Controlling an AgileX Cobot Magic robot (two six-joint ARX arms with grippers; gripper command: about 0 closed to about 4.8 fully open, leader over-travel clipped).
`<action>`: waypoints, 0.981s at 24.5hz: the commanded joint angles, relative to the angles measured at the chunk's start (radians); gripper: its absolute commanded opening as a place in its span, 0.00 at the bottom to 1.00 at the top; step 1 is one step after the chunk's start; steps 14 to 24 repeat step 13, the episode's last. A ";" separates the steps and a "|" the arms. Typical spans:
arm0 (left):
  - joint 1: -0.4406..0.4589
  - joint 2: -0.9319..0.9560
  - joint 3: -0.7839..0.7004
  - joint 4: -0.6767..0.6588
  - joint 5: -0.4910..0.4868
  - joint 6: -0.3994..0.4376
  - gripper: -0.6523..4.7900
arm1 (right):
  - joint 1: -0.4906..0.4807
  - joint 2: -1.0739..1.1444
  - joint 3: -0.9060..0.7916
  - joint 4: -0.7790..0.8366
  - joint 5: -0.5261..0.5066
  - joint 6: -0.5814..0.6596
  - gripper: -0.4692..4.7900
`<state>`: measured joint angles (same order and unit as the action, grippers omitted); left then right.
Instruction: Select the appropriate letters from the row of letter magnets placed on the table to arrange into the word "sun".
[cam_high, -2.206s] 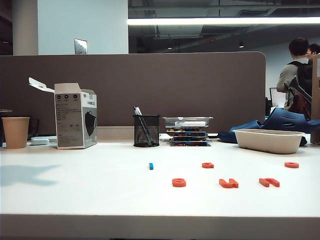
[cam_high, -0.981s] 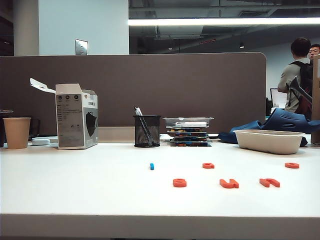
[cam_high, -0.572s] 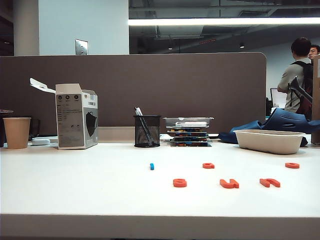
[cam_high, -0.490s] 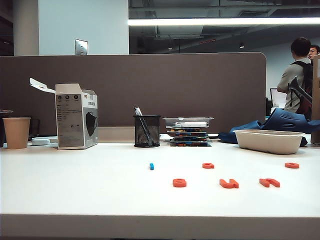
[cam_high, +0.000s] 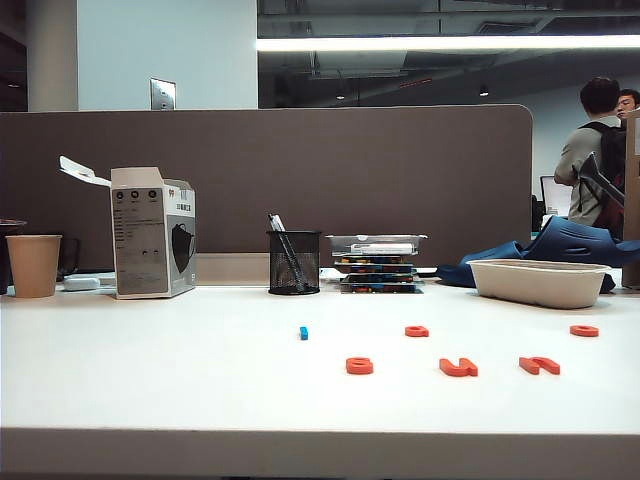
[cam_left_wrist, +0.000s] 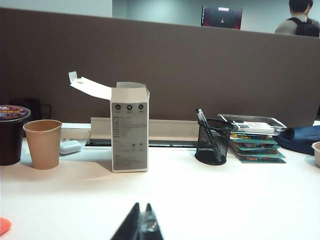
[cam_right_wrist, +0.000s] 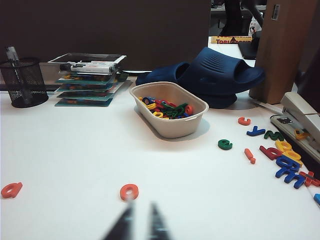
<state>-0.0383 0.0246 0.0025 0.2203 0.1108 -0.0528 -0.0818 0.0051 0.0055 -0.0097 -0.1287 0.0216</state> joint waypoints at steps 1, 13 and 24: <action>0.003 0.000 0.005 0.013 -0.002 -0.004 0.11 | 0.001 -0.007 -0.004 0.011 -0.004 0.004 0.27; 0.003 0.000 0.005 -0.032 -0.002 -0.004 0.11 | 0.001 -0.007 -0.004 0.006 -0.004 0.004 0.27; 0.003 0.000 0.005 -0.032 -0.002 -0.004 0.11 | 0.001 -0.007 -0.004 0.006 -0.004 0.004 0.27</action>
